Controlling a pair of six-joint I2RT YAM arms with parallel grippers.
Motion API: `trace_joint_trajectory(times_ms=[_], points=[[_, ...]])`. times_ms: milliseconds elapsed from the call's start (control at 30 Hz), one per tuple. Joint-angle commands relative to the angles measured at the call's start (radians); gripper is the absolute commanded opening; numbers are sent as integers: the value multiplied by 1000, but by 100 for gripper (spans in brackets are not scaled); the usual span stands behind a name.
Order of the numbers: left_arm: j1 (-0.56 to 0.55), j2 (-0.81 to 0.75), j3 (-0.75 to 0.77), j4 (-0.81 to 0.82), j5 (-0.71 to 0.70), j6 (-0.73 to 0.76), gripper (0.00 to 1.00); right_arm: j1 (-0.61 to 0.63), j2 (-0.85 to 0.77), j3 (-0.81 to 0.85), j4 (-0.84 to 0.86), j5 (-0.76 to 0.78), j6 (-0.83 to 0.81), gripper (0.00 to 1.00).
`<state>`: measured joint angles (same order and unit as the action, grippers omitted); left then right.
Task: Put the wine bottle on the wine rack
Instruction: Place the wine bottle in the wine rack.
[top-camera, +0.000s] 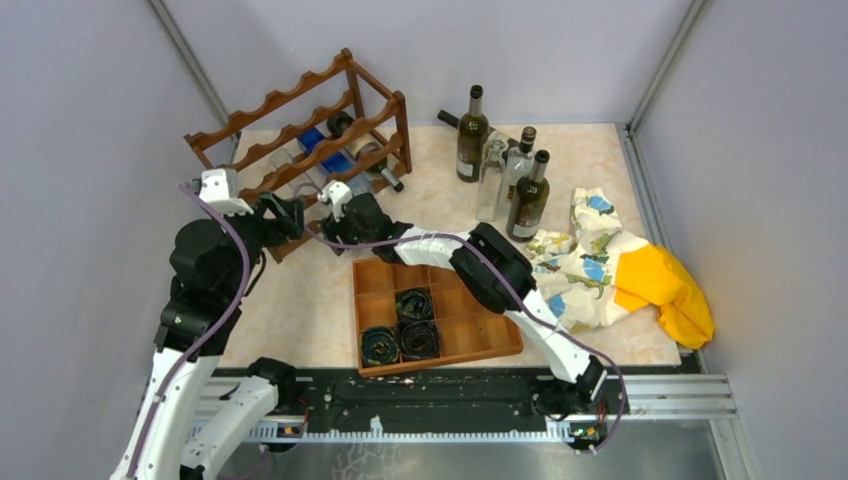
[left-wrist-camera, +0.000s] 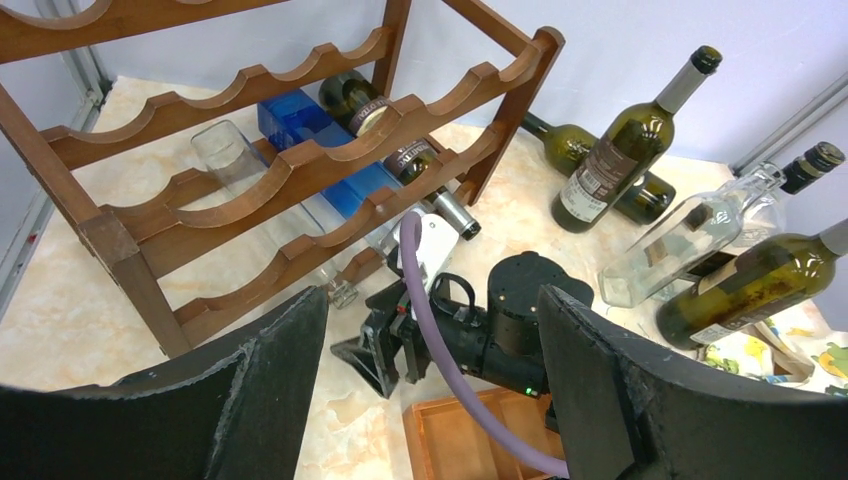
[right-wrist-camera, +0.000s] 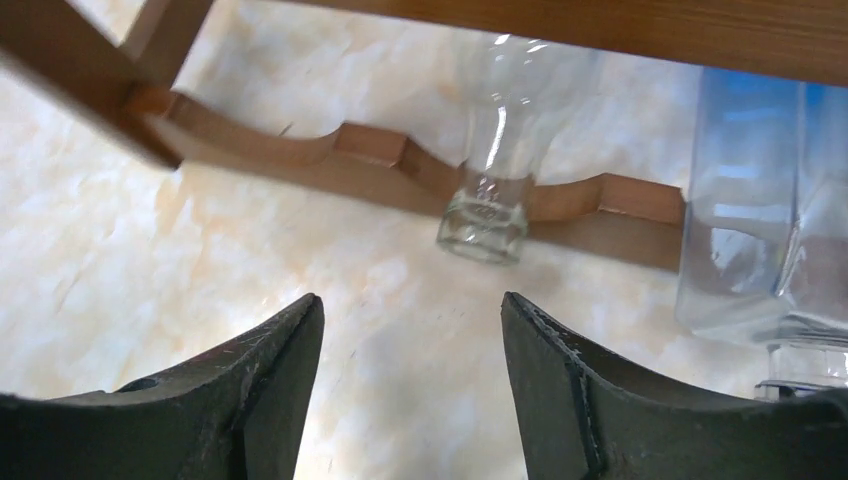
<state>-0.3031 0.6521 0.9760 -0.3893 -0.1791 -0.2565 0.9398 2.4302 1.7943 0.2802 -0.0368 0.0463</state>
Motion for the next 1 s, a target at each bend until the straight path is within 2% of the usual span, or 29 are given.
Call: trace_joint_trajectory(times_ms=[0, 100, 167, 200, 300, 400, 467, 567, 700, 833, 967], points=[[-4, -32, 27, 38, 43, 9, 83, -25, -199, -32, -18, -193, -87, 66], [-4, -48, 19, 69, 99, 3, 88, -46, -303, -93, -124, -406, -191, 67], [-4, -55, 18, 93, 147, -3, 92, -61, -379, -112, -255, -554, -288, 68], [-4, -57, 19, 100, 168, -11, 97, -70, -414, -117, -354, -636, -343, 68], [-4, -67, 28, 132, 236, -62, 99, -104, -523, -118, -660, -759, -504, 69], [-4, -78, 33, 191, 318, -100, 99, -137, -673, -165, -914, -773, -672, 71], [-3, -80, 31, 239, 385, -137, 99, -150, -796, -238, -989, -719, -785, 78], [-4, -74, 1, 344, 500, -219, 99, -166, -950, -286, -1092, -611, -890, 82], [-4, -52, -70, 507, 628, -342, 99, -226, -1078, -243, -1166, -525, -860, 85], [-4, -5, -119, 600, 705, -458, 98, -393, -1221, -274, -1050, -544, -703, 89], [-4, 74, -139, 607, 751, -599, 94, -577, -1304, -294, -973, -544, -570, 90]])
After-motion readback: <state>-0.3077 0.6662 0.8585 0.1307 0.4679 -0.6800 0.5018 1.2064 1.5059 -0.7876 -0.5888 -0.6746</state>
